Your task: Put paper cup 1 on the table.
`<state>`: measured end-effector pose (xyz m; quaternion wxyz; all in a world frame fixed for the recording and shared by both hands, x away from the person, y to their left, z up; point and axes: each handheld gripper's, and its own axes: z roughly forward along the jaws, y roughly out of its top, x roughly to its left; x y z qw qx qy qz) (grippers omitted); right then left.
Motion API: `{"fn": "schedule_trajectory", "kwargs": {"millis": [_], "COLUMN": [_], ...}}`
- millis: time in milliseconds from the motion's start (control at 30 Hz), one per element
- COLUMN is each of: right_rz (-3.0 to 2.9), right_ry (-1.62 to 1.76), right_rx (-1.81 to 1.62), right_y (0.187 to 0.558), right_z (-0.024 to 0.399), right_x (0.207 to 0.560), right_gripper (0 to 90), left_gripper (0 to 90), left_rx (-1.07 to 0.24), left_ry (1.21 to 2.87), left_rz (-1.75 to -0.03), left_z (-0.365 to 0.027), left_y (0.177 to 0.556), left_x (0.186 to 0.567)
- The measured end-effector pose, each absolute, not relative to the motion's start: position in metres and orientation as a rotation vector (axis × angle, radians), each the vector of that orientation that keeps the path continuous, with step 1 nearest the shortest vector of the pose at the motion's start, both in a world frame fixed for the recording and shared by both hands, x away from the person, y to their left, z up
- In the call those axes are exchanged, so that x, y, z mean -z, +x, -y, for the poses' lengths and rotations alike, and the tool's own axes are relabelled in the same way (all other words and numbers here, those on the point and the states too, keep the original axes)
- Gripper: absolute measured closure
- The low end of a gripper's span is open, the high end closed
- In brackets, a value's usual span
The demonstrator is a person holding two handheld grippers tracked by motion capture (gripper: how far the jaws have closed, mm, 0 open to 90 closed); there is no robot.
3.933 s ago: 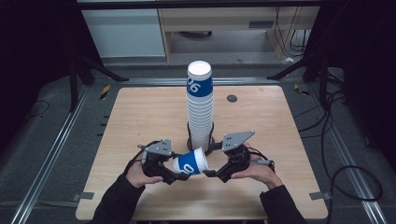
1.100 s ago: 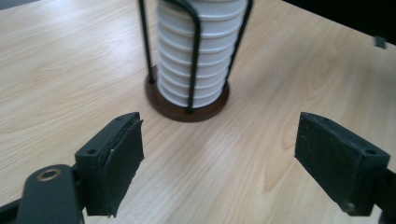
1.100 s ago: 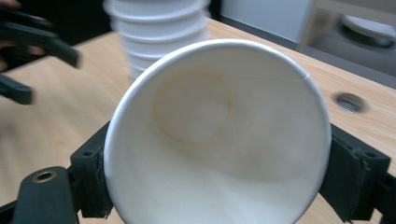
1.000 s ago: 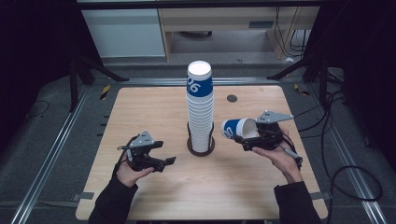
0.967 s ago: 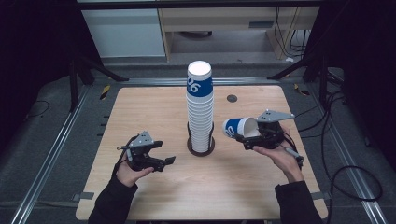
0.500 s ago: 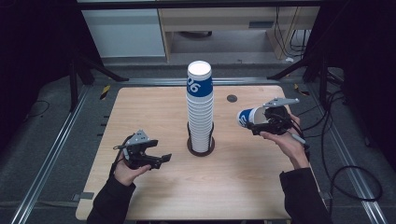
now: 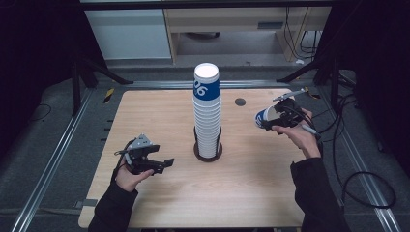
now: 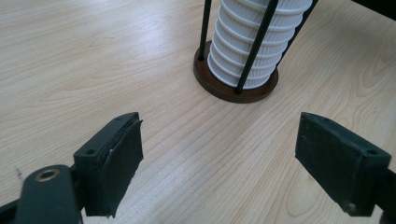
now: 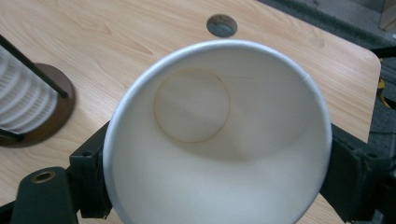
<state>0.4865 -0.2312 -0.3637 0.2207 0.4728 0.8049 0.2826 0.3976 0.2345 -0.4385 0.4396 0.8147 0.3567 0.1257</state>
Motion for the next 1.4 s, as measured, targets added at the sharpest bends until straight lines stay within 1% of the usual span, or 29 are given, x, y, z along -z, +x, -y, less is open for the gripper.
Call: {"fn": "schedule_trajectory", "kwargs": {"millis": [467,800,1033,1400], "right_rz": [-2.362,-2.43,-2.494,-2.591], "right_ry": [1.412,1.394,1.396,1.381], "right_rx": [-0.567,-0.382,-0.329,-0.143], "right_y": [0.512,0.525,0.529,0.536], "right_z": [0.234,0.227,0.22,0.215], "right_x": [0.393,0.393,0.393,0.404], "right_gripper": [14.5,14.6,14.6,14.2], "left_gripper": [14.5,14.6,14.6,14.6], "left_rx": [-0.29,-0.282,-0.279,-0.278], "left_ry": [2.042,2.047,2.044,2.057], "left_rz": [-0.911,-0.92,-0.922,-0.911], "left_z": [-0.238,-0.24,-0.241,-0.241], "left_y": [0.402,0.405,0.405,0.404], "left_x": [0.447,0.449,0.448,0.449]}}
